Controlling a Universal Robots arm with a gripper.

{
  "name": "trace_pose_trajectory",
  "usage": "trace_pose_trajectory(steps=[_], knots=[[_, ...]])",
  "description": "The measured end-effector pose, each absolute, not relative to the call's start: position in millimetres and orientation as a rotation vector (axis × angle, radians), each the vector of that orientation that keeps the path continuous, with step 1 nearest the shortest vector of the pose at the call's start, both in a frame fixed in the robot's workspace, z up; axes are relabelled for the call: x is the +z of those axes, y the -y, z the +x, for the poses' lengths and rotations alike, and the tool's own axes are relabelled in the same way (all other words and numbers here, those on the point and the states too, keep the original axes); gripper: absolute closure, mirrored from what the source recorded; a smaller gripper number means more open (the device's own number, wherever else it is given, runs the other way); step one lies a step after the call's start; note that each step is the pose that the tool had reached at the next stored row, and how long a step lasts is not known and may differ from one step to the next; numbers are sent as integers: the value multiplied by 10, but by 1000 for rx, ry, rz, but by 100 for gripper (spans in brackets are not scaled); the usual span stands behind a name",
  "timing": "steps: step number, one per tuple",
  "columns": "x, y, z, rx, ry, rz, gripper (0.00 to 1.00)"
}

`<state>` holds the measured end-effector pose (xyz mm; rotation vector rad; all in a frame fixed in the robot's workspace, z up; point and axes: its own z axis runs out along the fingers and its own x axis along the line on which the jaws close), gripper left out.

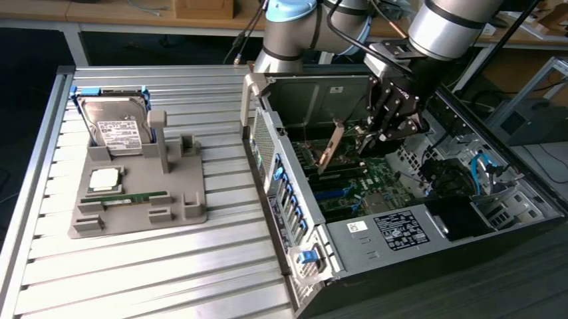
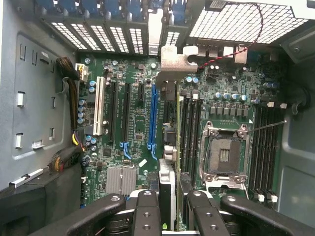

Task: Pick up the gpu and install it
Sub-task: 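Insert the gpu into the slot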

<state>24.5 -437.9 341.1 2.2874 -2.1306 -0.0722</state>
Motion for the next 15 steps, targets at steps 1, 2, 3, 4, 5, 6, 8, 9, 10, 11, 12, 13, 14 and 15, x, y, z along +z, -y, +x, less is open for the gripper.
trace_pose_trajectory(steps=[1,2,3,4,5,6,8,9,10,11,12,13,14,15], knots=[[3409,4381,245,-72,2131,2287,73],[3403,4385,245,-72,2131,2287,73],[3398,4390,245,-72,2131,2287,73],[3394,4393,245,-72,2131,2287,73],[3391,4395,245,-72,2131,2287,73],[3389,4397,245,-72,2131,2288,73],[3383,4402,245,-72,2131,2287,73],[3380,4406,245,-72,2131,2287,73],[3378,4408,245,-72,2131,2287,73],[3375,4411,245,-72,2131,2287,73],[3372,4414,245,-72,2131,2287,73],[3368,4418,245,-72,2131,2287,73],[3362,4424,245,-72,2131,2288,73],[3357,4428,245,-72,2131,2287,73]])
